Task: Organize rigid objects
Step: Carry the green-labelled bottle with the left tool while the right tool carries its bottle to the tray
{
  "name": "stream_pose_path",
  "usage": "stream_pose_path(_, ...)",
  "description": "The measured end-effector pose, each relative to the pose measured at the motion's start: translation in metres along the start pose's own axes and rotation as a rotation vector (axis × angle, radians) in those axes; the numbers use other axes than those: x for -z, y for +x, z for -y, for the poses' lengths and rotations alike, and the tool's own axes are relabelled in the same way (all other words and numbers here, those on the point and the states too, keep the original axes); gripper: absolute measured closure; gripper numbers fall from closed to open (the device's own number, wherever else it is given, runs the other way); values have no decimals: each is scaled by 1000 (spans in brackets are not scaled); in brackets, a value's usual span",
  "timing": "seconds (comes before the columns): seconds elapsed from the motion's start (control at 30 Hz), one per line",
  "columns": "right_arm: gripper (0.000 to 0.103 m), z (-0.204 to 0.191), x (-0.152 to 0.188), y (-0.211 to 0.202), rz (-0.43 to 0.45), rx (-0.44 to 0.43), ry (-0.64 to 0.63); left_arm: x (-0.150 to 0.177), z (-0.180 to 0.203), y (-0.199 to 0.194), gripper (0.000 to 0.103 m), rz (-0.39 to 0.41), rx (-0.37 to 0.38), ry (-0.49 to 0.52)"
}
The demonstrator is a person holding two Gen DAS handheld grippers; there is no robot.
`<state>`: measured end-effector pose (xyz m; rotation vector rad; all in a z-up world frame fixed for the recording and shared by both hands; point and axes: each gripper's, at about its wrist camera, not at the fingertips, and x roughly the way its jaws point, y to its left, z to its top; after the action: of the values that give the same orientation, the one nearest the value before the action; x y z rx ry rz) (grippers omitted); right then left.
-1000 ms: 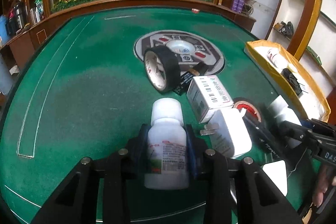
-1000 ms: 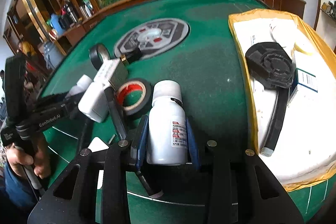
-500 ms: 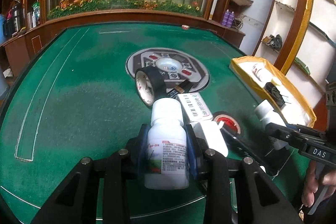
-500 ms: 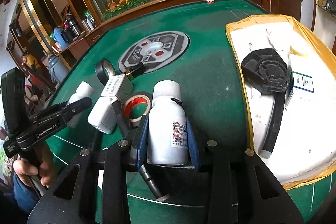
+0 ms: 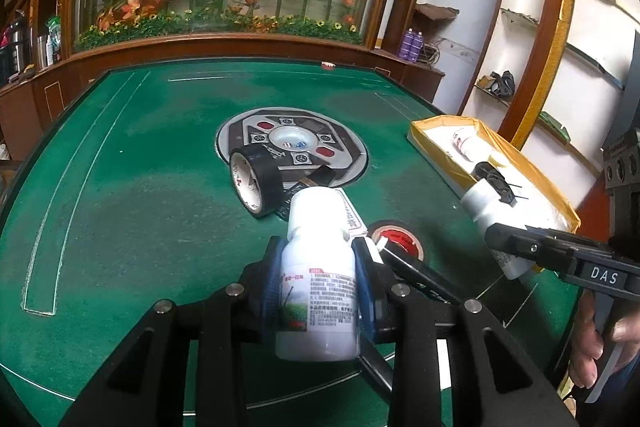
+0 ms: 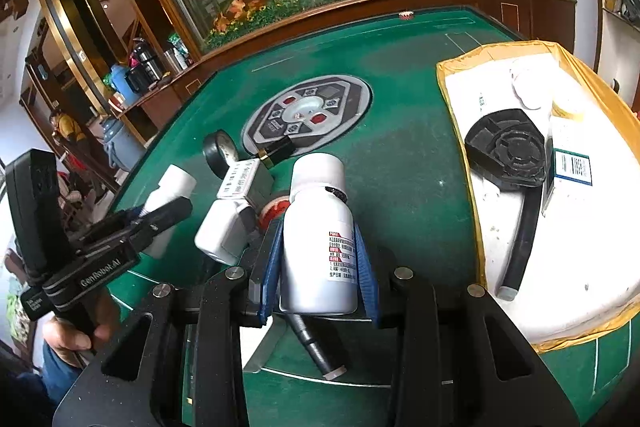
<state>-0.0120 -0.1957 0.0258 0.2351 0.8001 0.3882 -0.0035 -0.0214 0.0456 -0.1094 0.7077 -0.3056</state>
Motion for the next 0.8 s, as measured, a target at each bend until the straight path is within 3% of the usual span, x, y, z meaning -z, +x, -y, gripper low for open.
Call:
stream_pose_path(0.33, 69, 7, 0, -17, 41, -19, 16, -5, 19, -3, 69, -9, 22, 5)
stream_pose_path(0.8, 69, 65, -1, -62, 165, -6, 122, -26, 102, 14, 69, -63, 138, 92)
